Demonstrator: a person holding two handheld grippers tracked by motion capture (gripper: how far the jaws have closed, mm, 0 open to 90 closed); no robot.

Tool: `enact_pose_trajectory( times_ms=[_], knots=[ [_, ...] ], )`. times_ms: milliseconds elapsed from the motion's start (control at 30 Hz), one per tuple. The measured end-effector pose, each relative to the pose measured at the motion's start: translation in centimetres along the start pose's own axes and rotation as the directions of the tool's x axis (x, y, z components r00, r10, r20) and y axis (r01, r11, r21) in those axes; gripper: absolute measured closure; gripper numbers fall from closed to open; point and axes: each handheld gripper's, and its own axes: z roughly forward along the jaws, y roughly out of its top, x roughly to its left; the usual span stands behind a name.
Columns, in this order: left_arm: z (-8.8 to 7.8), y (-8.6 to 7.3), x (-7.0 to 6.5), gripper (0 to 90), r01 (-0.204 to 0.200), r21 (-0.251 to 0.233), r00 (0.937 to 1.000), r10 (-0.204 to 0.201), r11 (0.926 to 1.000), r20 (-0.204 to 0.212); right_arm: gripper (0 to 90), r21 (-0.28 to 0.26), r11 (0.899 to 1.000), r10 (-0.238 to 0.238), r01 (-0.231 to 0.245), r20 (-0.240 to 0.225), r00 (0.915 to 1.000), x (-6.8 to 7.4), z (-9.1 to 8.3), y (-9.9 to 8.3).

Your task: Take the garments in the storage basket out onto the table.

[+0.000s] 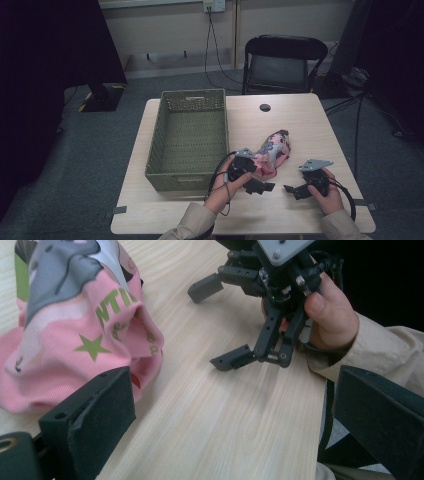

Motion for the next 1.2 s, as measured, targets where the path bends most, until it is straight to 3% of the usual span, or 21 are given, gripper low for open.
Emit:
enact_pose_trajectory(
  times_ms=[467, 700, 1200],
  knots=[
    [0.4, -1.9, -0.7, 3.1, -0.041, 0.059, 0.997, 0.037, 0.9974, 0.068, 0.0, 0.0, 1.0, -0.002, 0.002, 0.0, 1.0, 0.0, 0.0, 0.0],
    [0.2, -2.9, -0.6, 3.2, -0.034, 0.061, 0.9966, 0.03, 0.9975, 0.077, 0.0, 0.0, 1.0, -0.001, 0.001, 0.0, 1.0, 0.0, 0.0, 0.0],
    [-0.7, -4.8, -1.1, 3.2, -0.078, 0.107, 0.9902, 0.065, 0.9912, 0.124, 0.0, 0.0, 1.0, -0.001, 0.001, 0.0, 1.0, 0.0, 0.0, 0.0]
  ],
)
